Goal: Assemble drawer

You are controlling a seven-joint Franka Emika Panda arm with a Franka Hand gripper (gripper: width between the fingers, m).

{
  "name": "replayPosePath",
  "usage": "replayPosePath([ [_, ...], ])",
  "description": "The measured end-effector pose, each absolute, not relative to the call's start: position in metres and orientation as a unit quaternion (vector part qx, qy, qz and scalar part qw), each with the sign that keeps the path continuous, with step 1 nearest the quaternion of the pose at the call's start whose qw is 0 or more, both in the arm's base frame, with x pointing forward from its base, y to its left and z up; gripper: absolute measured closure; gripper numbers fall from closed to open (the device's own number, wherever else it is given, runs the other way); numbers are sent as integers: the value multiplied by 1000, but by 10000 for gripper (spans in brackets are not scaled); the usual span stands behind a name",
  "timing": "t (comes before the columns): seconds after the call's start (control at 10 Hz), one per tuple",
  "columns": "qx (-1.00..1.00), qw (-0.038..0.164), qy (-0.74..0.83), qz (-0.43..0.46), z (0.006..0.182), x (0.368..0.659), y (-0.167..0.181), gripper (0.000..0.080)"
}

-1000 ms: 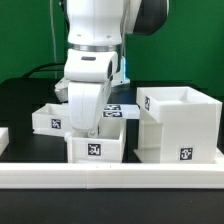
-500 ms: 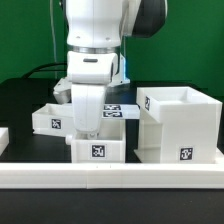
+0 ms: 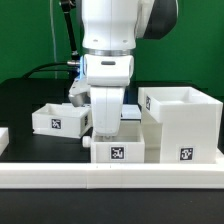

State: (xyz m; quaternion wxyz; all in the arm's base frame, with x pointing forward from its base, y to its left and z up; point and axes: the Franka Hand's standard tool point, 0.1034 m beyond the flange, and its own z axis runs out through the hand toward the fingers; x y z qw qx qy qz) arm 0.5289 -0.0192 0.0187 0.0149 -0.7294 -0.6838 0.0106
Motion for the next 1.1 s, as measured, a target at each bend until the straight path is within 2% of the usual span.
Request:
replayPosePath([
  [0.3, -725, 13, -688, 9, 18, 529, -21, 758],
  [0.6, -716, -4, -698, -9, 17, 533, -23, 758],
  [1.1, -719, -4, -695, -10, 15, 535, -18, 758],
])
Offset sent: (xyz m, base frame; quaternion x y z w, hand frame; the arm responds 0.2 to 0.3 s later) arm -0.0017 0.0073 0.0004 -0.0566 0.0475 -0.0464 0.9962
